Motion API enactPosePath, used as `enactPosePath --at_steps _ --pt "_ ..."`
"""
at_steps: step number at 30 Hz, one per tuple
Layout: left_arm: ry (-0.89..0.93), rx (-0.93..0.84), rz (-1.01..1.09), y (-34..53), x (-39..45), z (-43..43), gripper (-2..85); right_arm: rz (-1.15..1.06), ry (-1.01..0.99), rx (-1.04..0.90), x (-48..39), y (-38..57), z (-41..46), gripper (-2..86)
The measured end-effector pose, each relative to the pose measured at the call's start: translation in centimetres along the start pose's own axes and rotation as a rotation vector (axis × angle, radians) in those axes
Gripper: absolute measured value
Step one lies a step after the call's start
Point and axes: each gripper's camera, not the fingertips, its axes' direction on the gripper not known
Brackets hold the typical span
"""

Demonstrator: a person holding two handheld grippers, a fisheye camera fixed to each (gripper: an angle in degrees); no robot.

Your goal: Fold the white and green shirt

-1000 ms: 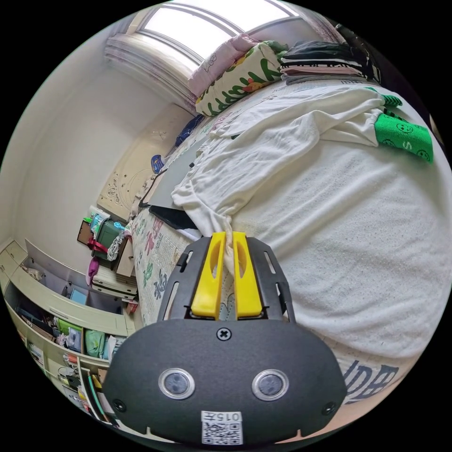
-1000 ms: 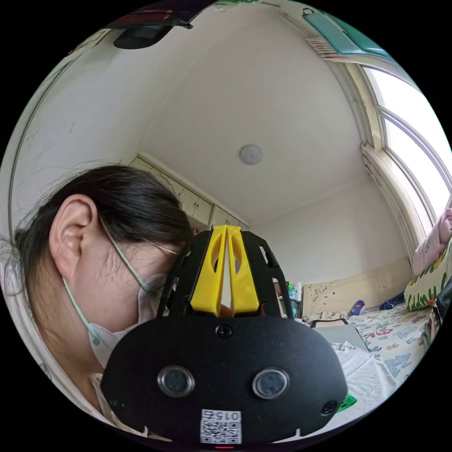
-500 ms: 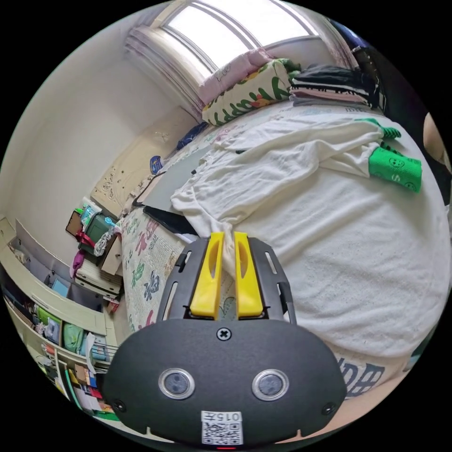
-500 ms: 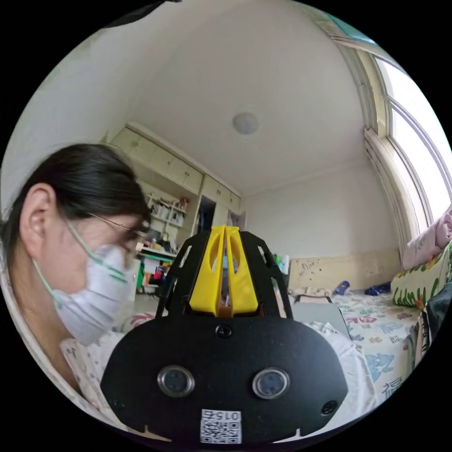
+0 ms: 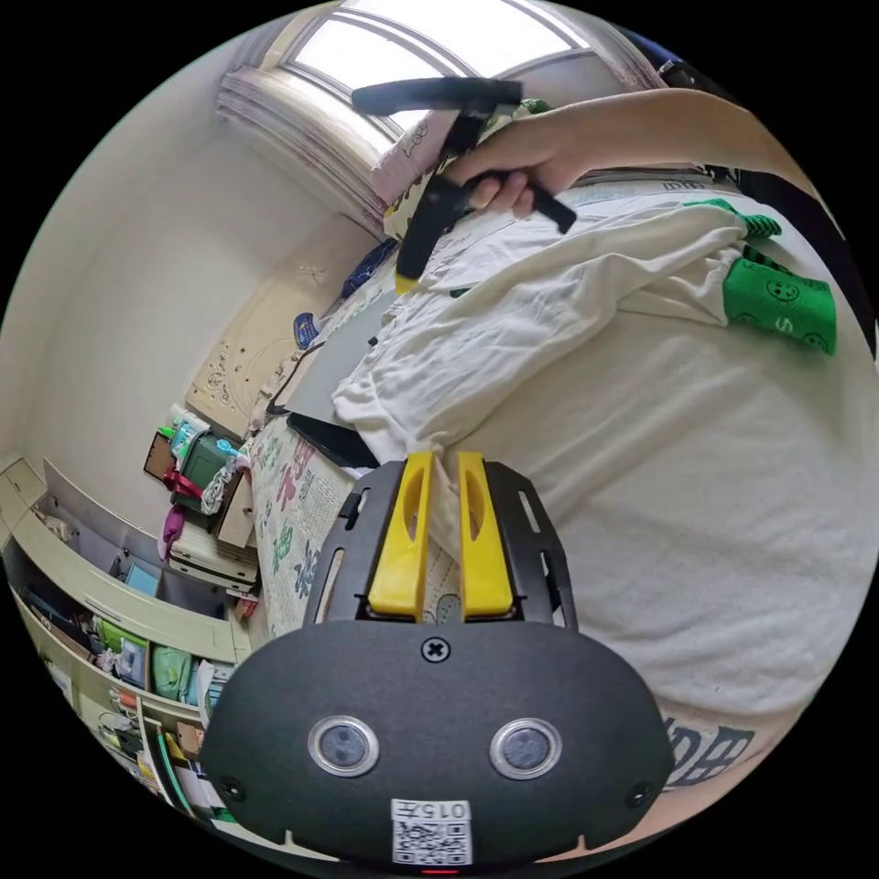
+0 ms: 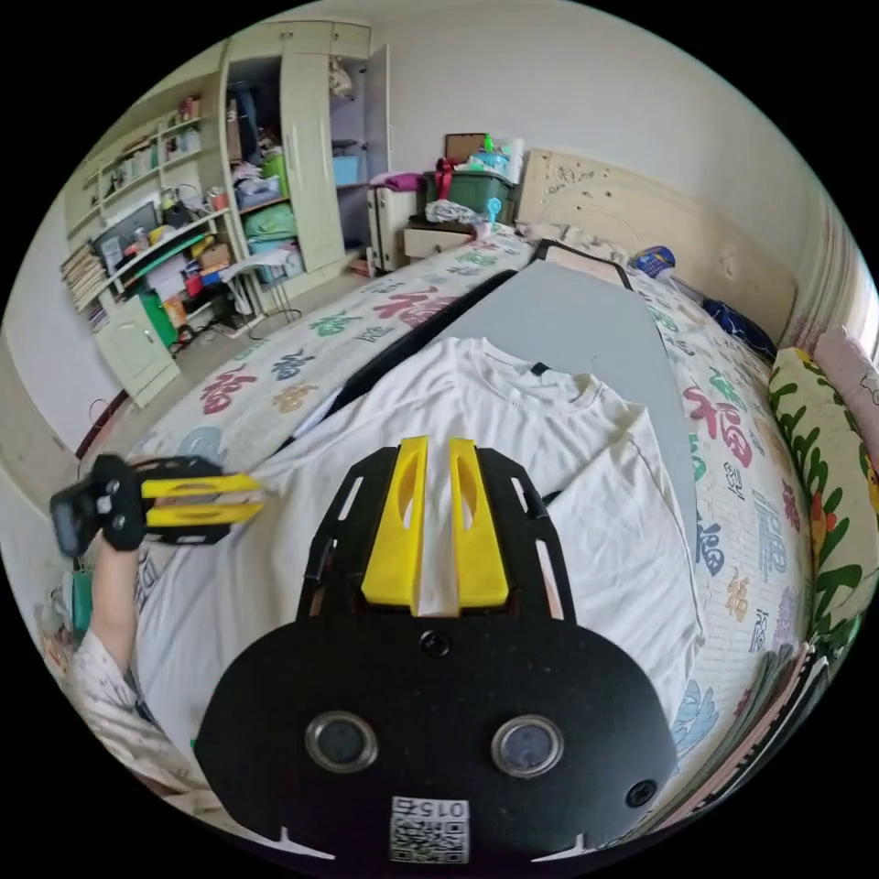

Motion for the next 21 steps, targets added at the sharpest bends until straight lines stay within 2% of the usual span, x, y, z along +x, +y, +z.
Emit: enactPosePath --at_steps 5,9,12,17,21 --pt "-0.019 0.006 -0.012 -0.9 0.1 -0.7 4.0 0.003 -0.016 -0.116 0.8 -9.8 14.1 10.5" --pt "-0.033 0.027 -0.017 -2.1 0.7 -1.4 5.4 0.003 -0.011 -0.229 2.2 -14.3 21.8 13.4" --pt "-0.029 0.031 -0.013 -3.3 1.6 -2.0 4.9 0.057 -0.089 -0.277 4.6 -16.5 26.1 11.5" --pt "-0.004 -0.021 -0.059 -4.6 1.3 -1.7 1.1 0.001 -0.022 -0.291 5.6 -18.1 30.1 4.7" --pt "-0.014 -0.025 -0.076 -5.3 1.2 -2.7 0.0 -0.022 0.046 -0.248 4.8 -19.3 31.5 3.0"
